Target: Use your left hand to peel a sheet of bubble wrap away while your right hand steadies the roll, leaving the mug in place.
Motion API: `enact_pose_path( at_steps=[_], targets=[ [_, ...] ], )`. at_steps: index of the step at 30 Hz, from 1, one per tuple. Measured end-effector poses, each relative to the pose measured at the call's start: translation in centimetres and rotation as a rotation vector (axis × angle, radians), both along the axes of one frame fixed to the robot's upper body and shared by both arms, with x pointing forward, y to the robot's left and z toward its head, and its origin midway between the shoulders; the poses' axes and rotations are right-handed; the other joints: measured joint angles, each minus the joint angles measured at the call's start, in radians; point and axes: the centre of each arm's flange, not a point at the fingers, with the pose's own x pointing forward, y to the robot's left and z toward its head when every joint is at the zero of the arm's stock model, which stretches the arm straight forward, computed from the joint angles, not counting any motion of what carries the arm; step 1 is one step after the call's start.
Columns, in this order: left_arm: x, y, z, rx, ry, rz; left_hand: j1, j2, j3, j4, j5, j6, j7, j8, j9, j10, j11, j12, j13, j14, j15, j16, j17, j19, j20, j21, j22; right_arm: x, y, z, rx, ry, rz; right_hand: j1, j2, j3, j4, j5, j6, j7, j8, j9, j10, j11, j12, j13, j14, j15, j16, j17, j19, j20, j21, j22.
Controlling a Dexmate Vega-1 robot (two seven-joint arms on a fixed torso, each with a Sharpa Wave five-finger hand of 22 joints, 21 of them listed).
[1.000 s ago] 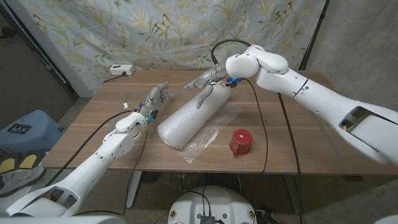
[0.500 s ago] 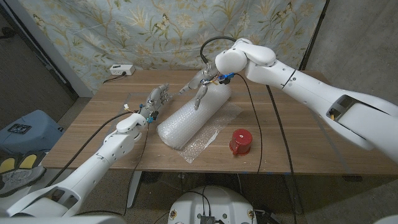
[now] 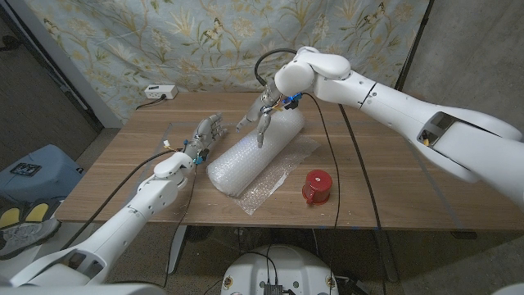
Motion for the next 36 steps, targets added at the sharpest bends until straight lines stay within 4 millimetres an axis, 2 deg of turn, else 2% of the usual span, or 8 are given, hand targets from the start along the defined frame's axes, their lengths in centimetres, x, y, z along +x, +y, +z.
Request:
enact_pose_path(
  at_steps=[16,18,32,36],
  targets=[
    [0.0,-1.0,0.1,0.009,0.009,-0.004,0.0,0.0,0.0,0.0,0.0,0.0,0.0,0.0,0.0,0.0,0.0,0.0,0.0,0.0,0.0,0.0,0.0,0.0,0.0,0.0,0.0,1.3,-1.0,0.0,-0.025,0.002,0.004,-0.005,-0.005,-0.004,0.004,0.0,-0.005,-0.005,0.0,0.0,0.0,0.0,0.0,0.004,0.0,0.0,0.0,0.0,0.0,0.0,0.0,0.0],
    [0.0,-1.1,0.2,0.01,0.009,-0.004,0.0,0.0,0.0,0.0,0.004,0.0,0.0,0.0,0.0,0.0,0.0,0.0,0.0,0.0,0.0,0.0,0.0,0.0,0.0,0.0,0.0,1.6,-1.1,0.0,-0.029,0.003,-0.001,-0.005,-0.005,-0.004,0.004,0.0,-0.005,-0.005,0.0,0.0,-0.003,0.008,0.0,0.004,0.0,0.0,0.0,0.0,0.0,0.0,0.0,0.0],
    [0.3,-1.5,0.0,0.004,0.017,-0.006,0.005,0.005,0.0,0.0,0.004,0.0,0.0,0.0,0.0,0.0,0.0,0.0,0.0,0.004,0.004,0.0,0.0,0.004,0.004,0.0,0.0,2.8,-0.7,0.2,-0.054,0.011,-0.009,-0.005,-0.005,-0.004,0.004,0.0,-0.005,-0.005,0.0,0.005,-0.002,0.009,0.0,0.004,0.0,0.0,0.0,0.0,0.0,0.0,0.004,0.0],
    [0.3,-1.6,0.0,0.005,0.018,-0.006,0.005,0.005,0.0,0.0,0.004,0.0,0.0,0.0,0.0,0.0,0.0,0.0,0.0,0.004,0.004,0.0,0.0,0.004,0.004,0.0,0.005,3.4,-0.8,0.0,-0.055,0.02,-0.024,-0.005,-0.005,-0.011,0.005,0.0,-0.005,-0.005,0.0,0.005,-0.002,0.009,0.0,0.004,0.0,0.0,0.0,0.0,0.0,0.0,0.004,0.0]
  ],
)
